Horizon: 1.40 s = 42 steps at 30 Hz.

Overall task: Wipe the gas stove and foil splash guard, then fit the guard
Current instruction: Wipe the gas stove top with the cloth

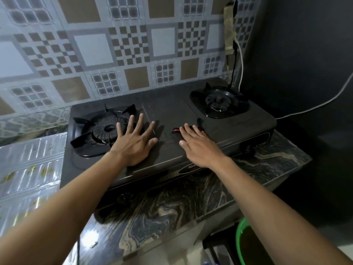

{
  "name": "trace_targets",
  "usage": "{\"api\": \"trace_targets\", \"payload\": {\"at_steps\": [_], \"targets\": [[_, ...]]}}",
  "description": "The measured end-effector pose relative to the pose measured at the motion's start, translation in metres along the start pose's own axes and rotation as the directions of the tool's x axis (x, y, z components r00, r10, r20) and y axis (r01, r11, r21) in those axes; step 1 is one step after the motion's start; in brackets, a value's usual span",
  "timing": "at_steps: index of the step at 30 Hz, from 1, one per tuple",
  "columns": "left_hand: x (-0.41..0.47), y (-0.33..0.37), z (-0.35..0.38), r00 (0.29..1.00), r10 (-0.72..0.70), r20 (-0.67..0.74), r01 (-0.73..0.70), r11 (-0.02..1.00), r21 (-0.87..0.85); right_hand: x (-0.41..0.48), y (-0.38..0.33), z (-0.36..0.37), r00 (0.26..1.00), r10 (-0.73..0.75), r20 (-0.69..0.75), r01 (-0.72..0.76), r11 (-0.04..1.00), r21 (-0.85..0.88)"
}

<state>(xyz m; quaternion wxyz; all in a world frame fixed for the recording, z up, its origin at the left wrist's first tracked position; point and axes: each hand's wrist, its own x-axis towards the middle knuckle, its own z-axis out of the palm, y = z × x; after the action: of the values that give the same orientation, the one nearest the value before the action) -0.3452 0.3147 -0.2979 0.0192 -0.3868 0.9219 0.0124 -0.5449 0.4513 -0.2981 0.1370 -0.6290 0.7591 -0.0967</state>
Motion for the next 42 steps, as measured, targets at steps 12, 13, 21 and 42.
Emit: {"api": "trace_targets", "payload": {"at_steps": [12,13,21,42], "targets": [[-0.003,0.003,0.003,0.994,-0.051,0.1,0.046,0.998,0.046,-0.004,0.02,-0.005,0.999,0.026,-0.04,-0.026,1.0,-0.005],[-0.003,0.003,0.003,0.993,-0.052,0.106,0.048,0.998,0.043,-0.005,0.029,-0.007,0.998,0.041,-0.049,-0.041,0.999,-0.003],[-0.001,0.003,0.005,0.992,-0.066,0.106,0.061,0.997,0.049,-0.012,0.127,-0.044,0.951,0.288,-0.114,-0.293,0.955,-0.034],[0.0,0.004,0.001,0.989,-0.065,0.131,0.06,0.997,0.042,0.003,0.035,-0.009,0.942,0.245,-0.228,-0.275,0.955,-0.114]]}}
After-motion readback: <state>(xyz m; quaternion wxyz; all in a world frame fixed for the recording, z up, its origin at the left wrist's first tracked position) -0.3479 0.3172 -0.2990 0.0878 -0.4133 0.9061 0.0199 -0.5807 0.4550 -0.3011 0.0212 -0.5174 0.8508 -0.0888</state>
